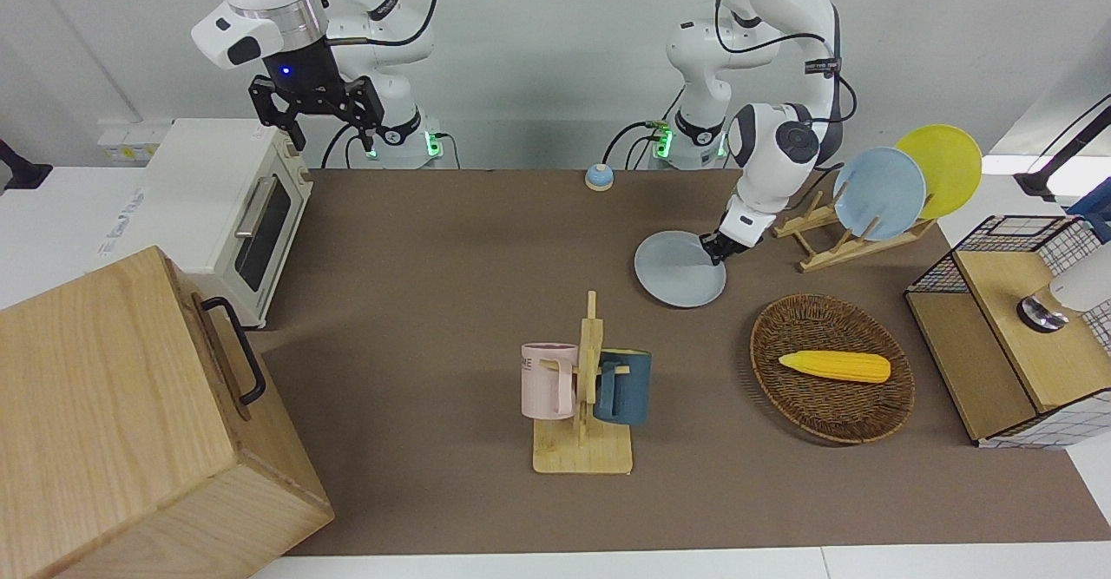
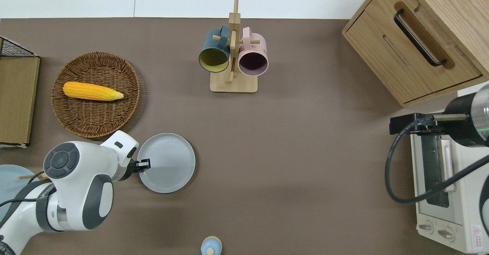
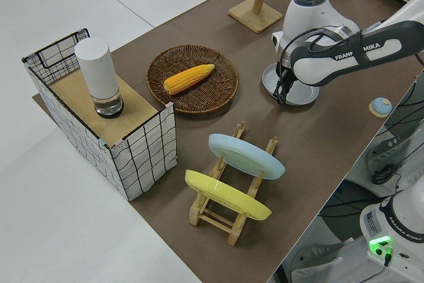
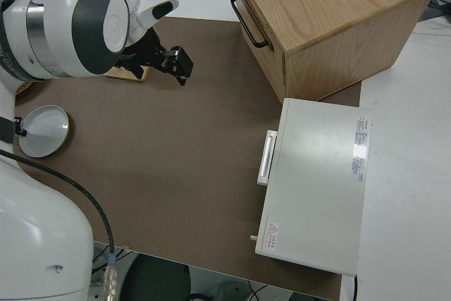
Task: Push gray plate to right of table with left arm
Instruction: 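Lower the left gripper against the gray plate's rim nearest the robot, then push the gray plate with the left gripper toward the toaster oven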
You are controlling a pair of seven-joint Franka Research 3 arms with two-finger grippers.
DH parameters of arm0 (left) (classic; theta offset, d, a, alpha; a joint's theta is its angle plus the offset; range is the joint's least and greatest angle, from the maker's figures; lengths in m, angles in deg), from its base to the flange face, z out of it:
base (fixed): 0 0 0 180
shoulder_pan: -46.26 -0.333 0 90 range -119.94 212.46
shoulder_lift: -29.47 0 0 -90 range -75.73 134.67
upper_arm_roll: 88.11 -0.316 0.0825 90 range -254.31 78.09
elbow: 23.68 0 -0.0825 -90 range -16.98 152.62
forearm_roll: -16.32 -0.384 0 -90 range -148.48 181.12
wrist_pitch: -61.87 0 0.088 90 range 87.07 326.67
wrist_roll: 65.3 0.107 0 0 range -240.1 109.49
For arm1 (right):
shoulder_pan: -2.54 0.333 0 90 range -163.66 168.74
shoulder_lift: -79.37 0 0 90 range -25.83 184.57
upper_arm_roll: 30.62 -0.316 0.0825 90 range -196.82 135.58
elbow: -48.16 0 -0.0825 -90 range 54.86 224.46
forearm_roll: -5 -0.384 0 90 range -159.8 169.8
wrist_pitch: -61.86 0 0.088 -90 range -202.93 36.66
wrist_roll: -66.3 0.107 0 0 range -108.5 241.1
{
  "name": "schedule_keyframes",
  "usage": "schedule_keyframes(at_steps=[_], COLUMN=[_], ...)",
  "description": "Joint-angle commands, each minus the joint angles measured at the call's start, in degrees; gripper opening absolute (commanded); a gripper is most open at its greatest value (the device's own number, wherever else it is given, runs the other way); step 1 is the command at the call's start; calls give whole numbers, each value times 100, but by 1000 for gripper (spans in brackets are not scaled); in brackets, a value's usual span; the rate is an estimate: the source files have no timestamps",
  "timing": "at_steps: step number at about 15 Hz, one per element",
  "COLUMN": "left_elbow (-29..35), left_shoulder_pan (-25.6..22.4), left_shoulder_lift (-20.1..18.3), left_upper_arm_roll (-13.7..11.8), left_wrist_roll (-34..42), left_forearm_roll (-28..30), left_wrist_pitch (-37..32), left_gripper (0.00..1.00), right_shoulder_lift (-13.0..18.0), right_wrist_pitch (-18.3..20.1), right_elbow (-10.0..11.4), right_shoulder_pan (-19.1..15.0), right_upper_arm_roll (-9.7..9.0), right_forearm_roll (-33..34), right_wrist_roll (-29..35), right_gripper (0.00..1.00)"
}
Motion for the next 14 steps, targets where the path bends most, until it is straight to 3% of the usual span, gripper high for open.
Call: schedule_keyframes(at_steps=[1, 9, 12, 14], left_elbow=[99, 20, -112, -208], left_shoulder_pan=[375, 1184, 1614, 1799], left_shoulder_lift=[95, 200, 376, 490], left_upper_arm_roll=[-22, -172, -391, -400], left_wrist_roll=[-407, -882, -874, -874], left_forearm_roll=[17, 26, 52, 245], left_wrist_pitch=[170, 188, 249, 302], left_gripper=[0, 0, 0, 0], right_shoulder_lift=[-33, -33, -33, -33], right_wrist_pitch=[65, 65, 65, 65], right_elbow=[-57, -57, -57, -57], right_shoulder_pan=[42, 33, 33, 33], right_upper_arm_roll=[27, 27, 27, 27], right_forearm_roll=[2, 2, 2, 2], right_wrist_roll=[-10, -10, -10, -10], right_gripper=[996, 996, 996, 996])
